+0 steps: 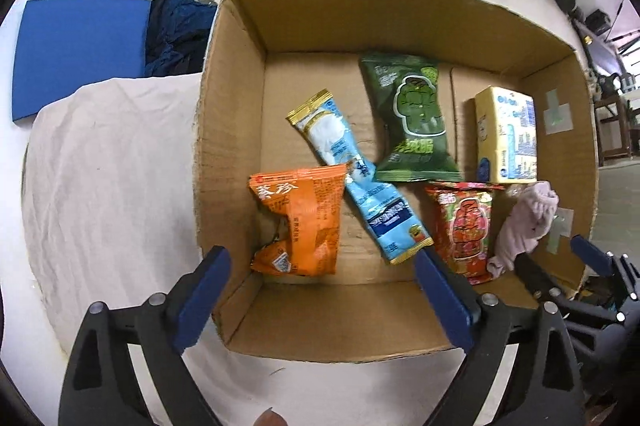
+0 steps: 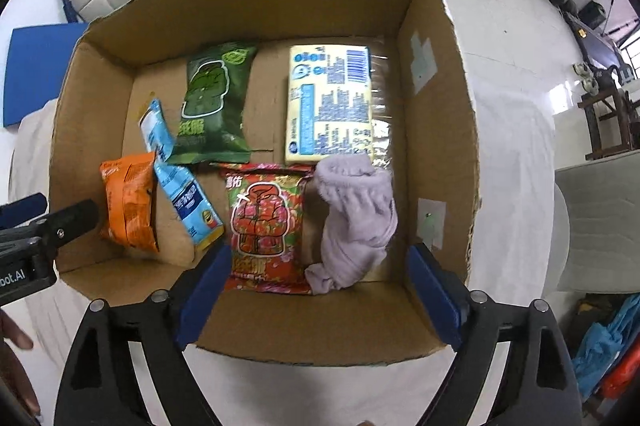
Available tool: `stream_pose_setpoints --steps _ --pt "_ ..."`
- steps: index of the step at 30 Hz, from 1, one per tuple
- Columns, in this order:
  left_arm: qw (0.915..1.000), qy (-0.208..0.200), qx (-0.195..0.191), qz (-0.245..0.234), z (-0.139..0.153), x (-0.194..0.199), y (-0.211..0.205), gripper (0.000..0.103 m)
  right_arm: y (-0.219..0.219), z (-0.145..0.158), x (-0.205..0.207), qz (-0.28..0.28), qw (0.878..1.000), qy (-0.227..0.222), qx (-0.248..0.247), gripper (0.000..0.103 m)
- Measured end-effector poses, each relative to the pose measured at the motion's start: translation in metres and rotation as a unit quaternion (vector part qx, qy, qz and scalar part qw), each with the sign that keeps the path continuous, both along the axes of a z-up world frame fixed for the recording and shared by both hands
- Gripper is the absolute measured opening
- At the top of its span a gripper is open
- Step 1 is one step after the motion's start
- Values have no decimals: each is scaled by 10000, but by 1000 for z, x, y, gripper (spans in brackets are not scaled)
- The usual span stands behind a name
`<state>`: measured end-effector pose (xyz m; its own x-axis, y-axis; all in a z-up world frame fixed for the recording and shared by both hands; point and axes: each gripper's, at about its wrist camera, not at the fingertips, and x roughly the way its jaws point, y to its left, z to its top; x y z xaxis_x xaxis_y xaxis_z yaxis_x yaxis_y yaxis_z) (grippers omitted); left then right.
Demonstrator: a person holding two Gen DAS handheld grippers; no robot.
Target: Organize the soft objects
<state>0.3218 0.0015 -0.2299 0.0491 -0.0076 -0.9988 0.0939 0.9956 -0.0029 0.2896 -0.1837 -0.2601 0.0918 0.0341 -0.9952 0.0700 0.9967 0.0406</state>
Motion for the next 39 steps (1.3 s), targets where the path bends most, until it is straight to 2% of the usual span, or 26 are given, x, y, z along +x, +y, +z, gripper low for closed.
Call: stream_pose_setpoints --steps 4,10,15,21,27,29,39 --pt "9998 -187 65 -81 3 1 2 94 5 1 -3 17 10000 -3 -3 100" --pt "9991 -388 124 -76 8 -5 1 94 6 6 -6 -19 9999 -102 -38 100" --pt "9978 -642 129 -125 29 -17 -4 94 6 13 -10 -36 9999 -163 -43 100" --pt "9950 -992 -29 -126 62 -41 -8 94 4 40 -26 -59 9992 -391 -22 103" --pt "9901 -1393 -183 -77 102 -77 -5 95 -3 91 -59 -95 9966 -815 -1 103" --pt "9874 -1563 -236 -65 121 -89 -4 103 -5 107 -72 -94 9957 -921 10 103" --pt "9706 -2323 -627 41 216 -167 2 103 -8 216 -160 -62 9849 -1707 285 103"
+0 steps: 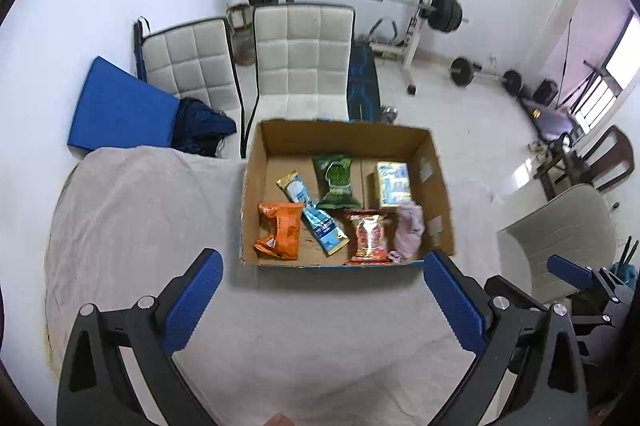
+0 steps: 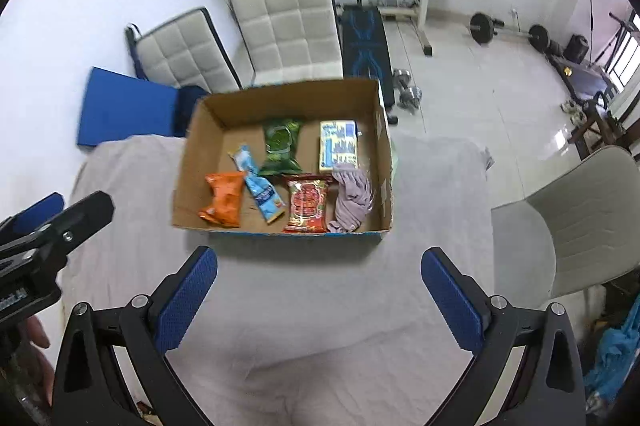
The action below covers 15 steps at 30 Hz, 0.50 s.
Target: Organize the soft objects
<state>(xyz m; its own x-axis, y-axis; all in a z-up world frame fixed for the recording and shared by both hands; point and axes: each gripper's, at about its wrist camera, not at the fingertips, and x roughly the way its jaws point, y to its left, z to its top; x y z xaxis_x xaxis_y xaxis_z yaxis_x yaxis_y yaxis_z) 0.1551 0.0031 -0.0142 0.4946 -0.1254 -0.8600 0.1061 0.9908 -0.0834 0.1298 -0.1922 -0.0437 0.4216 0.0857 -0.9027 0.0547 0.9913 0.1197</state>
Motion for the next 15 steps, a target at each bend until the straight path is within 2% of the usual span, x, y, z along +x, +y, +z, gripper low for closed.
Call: stream_pose_setpoints --steps 3,6,9,15 --pt "9998 -187 -55 58 24 -21 3 103 0 31 -22 42 9997 -255 -45 103" --pt "9998 -208 -61 5 40 -38 4 103 -2 59 -43 40 9991 -431 17 103" --pt "9995 -255 159 -15 51 -57 2 103 -4 83 -64 27 9982 -594 125 103" --pt "9997 -218 -9 -101 64 -87 1 103 -4 116 -99 50 9970 -769 11 103"
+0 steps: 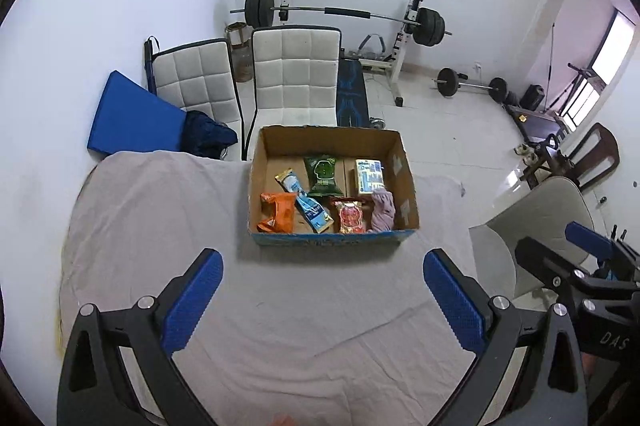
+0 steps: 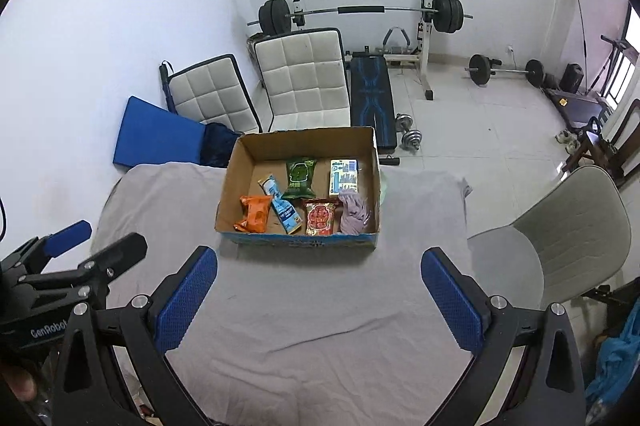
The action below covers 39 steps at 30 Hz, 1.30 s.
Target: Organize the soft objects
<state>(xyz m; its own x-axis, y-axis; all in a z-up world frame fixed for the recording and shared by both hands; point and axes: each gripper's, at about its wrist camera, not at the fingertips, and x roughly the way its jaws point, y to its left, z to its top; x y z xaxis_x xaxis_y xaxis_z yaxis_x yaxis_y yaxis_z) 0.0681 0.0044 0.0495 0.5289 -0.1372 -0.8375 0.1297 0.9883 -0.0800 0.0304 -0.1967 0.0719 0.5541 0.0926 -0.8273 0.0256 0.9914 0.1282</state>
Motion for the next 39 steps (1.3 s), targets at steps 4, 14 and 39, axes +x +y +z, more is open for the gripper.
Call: stream_pose_setpoints --steps 4,14,39 --pt "9999 -128 54 0 9 -15 -2 103 1 10 -14 2 10000 -61 -60 103" --pt "9991 -358 0 238 20 -21 9 103 -2 31 -38 -82 9996 -153 -208 103" --pt "9978 -451 230 424 5 7 10 103 -5 10 17 -345 9977 -323 -488 103"
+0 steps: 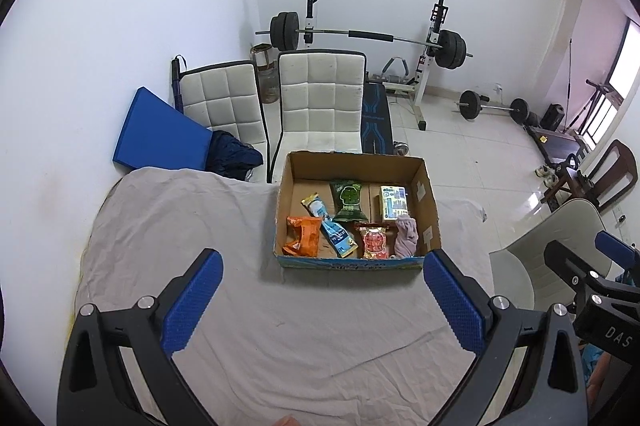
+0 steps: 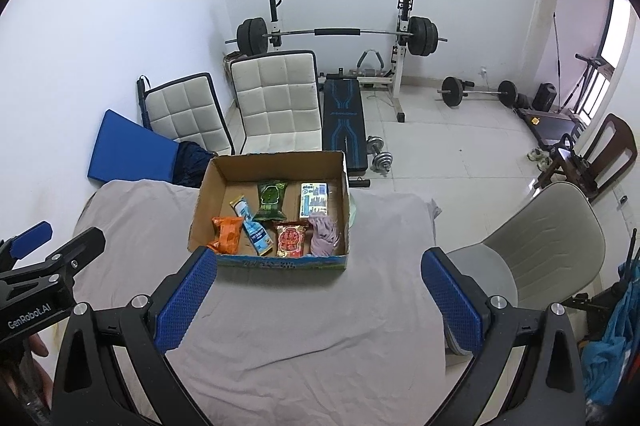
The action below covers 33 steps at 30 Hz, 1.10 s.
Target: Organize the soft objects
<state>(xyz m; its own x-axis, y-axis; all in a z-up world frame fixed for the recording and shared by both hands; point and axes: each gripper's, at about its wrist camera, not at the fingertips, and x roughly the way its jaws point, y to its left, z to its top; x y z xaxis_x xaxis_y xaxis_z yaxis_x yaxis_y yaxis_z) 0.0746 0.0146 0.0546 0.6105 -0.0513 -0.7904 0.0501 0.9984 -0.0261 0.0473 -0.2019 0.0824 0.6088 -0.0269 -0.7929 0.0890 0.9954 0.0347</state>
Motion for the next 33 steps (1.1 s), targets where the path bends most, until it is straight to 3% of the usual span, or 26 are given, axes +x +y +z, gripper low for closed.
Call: stream_pose_setpoints --steps 33 --pt "9997 191 48 131 -13 1 0 103 3 -20 9 41 9998 173 26 103"
